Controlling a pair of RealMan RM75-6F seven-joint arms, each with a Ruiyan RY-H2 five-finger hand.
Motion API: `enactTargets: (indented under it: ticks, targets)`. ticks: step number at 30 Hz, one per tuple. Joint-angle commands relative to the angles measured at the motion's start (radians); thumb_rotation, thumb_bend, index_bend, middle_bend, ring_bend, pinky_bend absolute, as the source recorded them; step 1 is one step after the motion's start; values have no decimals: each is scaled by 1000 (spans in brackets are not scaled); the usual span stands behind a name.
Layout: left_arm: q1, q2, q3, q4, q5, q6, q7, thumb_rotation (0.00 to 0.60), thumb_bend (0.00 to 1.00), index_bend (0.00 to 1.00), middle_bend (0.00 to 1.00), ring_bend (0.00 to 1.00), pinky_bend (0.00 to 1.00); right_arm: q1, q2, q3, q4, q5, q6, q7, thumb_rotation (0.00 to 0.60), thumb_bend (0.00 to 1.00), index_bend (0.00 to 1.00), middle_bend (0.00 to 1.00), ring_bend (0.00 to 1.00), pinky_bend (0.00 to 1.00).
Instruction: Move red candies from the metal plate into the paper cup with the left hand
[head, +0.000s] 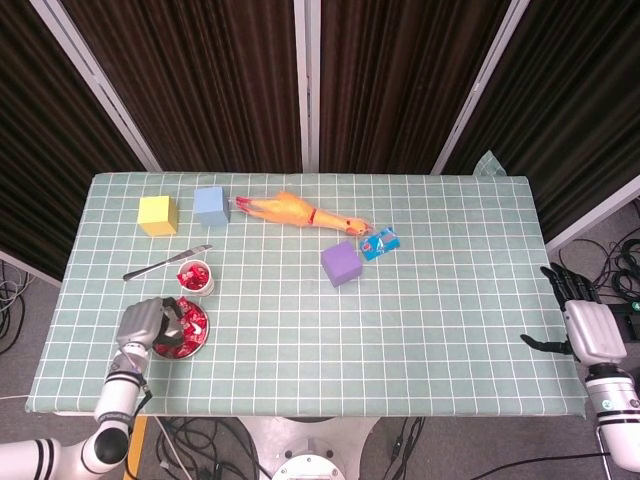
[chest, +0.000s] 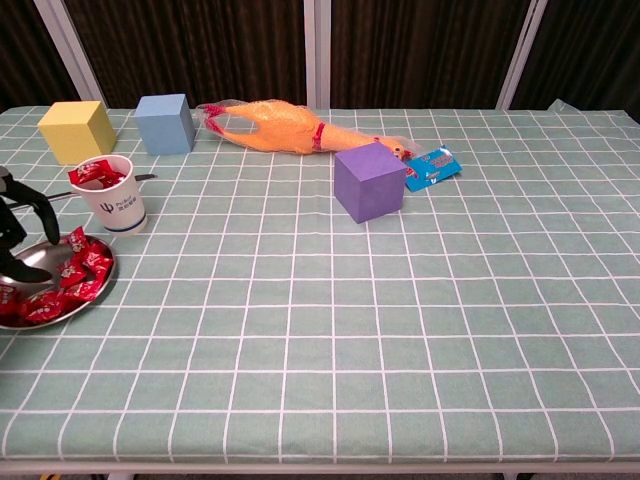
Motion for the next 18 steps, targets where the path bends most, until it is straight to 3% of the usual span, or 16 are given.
enactTargets:
  ticks: [1,8,18]
  targets:
    - [-9,-7,-4,15,4,-33,-12,600,201,529,1000,1000,1000,1,1,1,0,2,-2,0,513,0,0,0,0,0]
    - [-31,-17,-19,59,-32,-107,-34,600,239,529,1000,1000,1000,5,1,4,-1,9,-10,-5,513,0,0,0,0,0]
    - [-43,-29,-15,94,-73,-117,-26,600,238,525,1000,1000,1000,4,3,6,-4,19,-11,-17,511,0,0,0,0,0]
